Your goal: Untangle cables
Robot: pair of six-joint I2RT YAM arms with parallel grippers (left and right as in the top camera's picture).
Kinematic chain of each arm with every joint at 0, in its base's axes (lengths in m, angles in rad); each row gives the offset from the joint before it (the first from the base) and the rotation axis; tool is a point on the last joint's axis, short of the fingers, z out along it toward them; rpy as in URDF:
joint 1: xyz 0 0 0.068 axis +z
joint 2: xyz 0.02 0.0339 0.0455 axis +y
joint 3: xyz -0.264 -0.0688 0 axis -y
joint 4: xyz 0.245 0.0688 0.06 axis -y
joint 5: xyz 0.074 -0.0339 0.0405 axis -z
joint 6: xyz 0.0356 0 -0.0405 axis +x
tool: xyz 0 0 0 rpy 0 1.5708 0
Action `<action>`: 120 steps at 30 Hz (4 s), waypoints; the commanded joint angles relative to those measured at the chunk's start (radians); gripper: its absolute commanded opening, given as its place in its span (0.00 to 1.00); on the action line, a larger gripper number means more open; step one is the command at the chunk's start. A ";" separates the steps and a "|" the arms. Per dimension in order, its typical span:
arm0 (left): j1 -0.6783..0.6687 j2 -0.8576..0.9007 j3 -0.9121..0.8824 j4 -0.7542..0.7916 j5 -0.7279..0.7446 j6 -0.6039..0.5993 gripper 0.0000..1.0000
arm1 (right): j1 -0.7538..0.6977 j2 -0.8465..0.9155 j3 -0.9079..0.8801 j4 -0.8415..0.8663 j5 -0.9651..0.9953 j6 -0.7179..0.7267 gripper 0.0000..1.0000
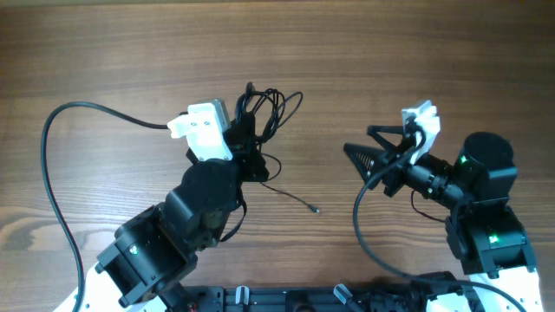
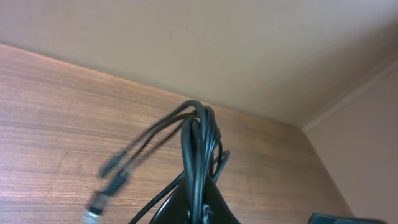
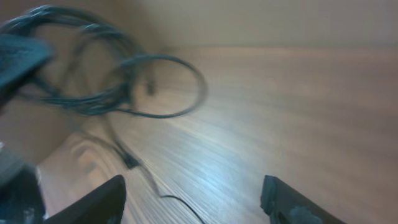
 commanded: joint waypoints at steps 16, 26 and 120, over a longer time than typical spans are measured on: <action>0.004 0.062 0.005 0.101 0.658 0.407 0.04 | -0.002 -0.003 0.005 0.156 -0.333 -0.479 0.88; 0.004 0.064 0.005 0.139 0.602 0.401 0.04 | -0.002 -0.001 0.005 0.111 -0.331 -0.474 0.04; 0.003 0.077 0.005 0.182 0.441 -0.200 0.04 | -0.002 0.182 0.005 0.281 -0.003 -0.847 0.97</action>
